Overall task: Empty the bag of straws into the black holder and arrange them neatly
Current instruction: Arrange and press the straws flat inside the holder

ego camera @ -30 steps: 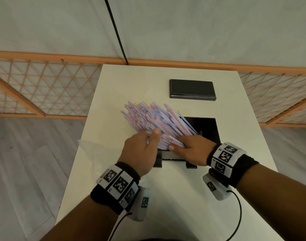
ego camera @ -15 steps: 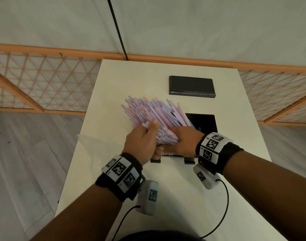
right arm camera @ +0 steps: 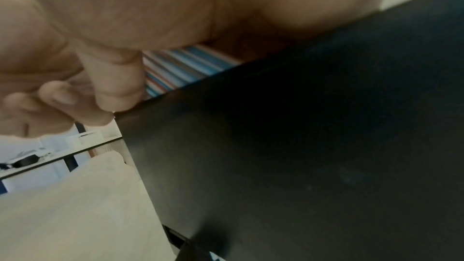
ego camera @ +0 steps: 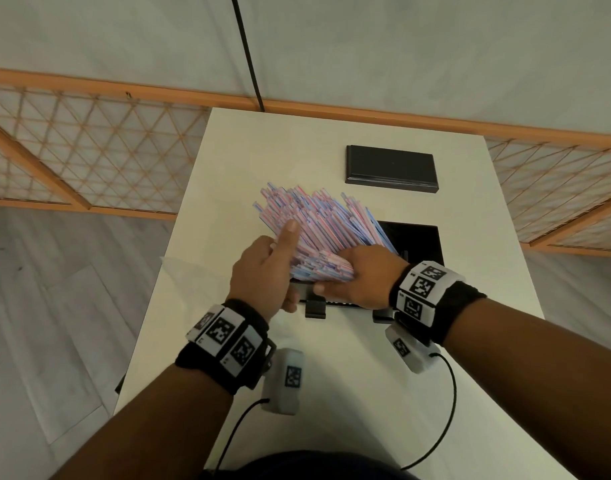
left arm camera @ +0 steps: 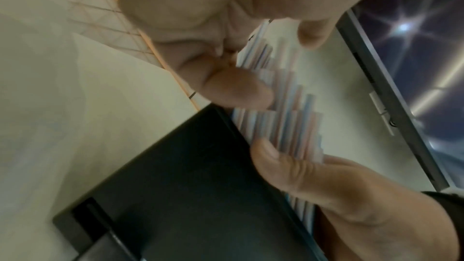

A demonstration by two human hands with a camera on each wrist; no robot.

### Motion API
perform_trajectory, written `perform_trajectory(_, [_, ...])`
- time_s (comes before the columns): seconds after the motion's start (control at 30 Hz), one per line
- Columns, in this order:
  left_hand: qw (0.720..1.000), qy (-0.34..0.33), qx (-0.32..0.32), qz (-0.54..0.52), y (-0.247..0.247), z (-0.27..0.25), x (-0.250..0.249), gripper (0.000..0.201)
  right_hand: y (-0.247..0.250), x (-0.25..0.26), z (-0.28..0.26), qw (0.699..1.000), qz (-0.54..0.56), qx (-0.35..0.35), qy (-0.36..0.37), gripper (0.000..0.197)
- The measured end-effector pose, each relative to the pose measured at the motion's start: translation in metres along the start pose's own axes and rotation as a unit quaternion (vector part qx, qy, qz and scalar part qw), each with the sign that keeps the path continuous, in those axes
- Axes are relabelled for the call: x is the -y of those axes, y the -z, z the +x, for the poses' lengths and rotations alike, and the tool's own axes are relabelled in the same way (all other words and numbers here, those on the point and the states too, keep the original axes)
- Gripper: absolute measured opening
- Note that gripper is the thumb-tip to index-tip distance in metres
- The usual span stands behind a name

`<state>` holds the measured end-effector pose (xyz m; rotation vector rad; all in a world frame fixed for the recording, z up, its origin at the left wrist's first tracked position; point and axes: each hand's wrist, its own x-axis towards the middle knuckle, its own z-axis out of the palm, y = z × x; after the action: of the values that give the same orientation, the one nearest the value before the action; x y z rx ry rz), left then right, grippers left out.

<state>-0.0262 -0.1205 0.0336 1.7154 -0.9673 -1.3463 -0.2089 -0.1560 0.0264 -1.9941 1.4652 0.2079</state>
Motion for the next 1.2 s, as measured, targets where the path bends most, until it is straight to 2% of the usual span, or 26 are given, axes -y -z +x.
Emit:
perform_trajectory(0.07, [1.000,-0.012,0.014,0.013,-0.005,-0.001,-0.002,0.093,-0.002,-0.001,0.001,1.000,-0.028,0.005,-0.008,0.058])
perform_trajectory(0.17, [0.996,-0.045,0.018,0.080,-0.008,-0.003,-0.005,0.068,-0.003,-0.001,-0.002,0.999,-0.051,-0.019,-0.008,0.063])
perform_trajectory(0.27, [0.992,-0.066,0.012,0.110,-0.008,-0.002,-0.005,0.049,0.001,-0.004,-0.017,0.994,-0.033,-0.100,0.031,0.049])
perform_trajectory(0.37, [0.992,-0.056,0.004,0.112,-0.006,-0.001,-0.005,0.047,0.005,-0.020,-0.033,0.984,0.006,-0.176,0.019,0.047])
perform_trajectory(0.43, [0.991,-0.063,0.000,0.121,-0.007,0.000,-0.003,0.050,0.006,-0.033,-0.038,0.985,0.008,-0.169,-0.035,0.047])
perform_trajectory(0.5, [0.987,-0.080,0.001,0.139,-0.010,0.000,-0.001,0.052,0.001,-0.041,-0.037,0.989,0.008,-0.127,-0.077,0.051])
perform_trajectory(0.57, [0.983,-0.089,0.017,0.157,-0.013,-0.002,-0.002,0.055,-0.007,-0.043,-0.033,0.992,0.031,-0.110,-0.058,0.053])
perform_trajectory(0.67, [0.986,-0.060,0.047,0.149,-0.017,-0.006,-0.010,0.054,-0.016,-0.038,-0.027,0.990,0.044,-0.132,0.015,0.045])
perform_trajectory(0.87, [0.994,0.016,0.049,0.098,-0.025,-0.004,-0.019,0.057,-0.018,-0.034,-0.015,0.996,0.034,-0.078,0.027,0.047])
perform_trajectory(1.0, [0.999,0.038,0.031,0.022,-0.029,0.000,-0.018,0.050,-0.018,-0.026,-0.012,0.989,0.042,-0.120,0.074,0.060])
perform_trajectory(1.1, [0.994,0.083,0.050,-0.056,-0.028,-0.002,-0.019,0.051,-0.015,-0.023,-0.014,0.985,0.034,-0.147,0.081,0.062])
perform_trajectory(1.13, [0.994,0.083,0.052,-0.049,-0.026,-0.004,-0.018,0.051,-0.015,-0.023,-0.014,0.986,0.023,-0.146,0.076,0.061])
perform_trajectory(1.2, [0.998,0.004,0.030,0.062,-0.018,-0.006,-0.011,0.051,-0.016,-0.026,-0.018,0.986,0.003,-0.152,0.067,0.056])
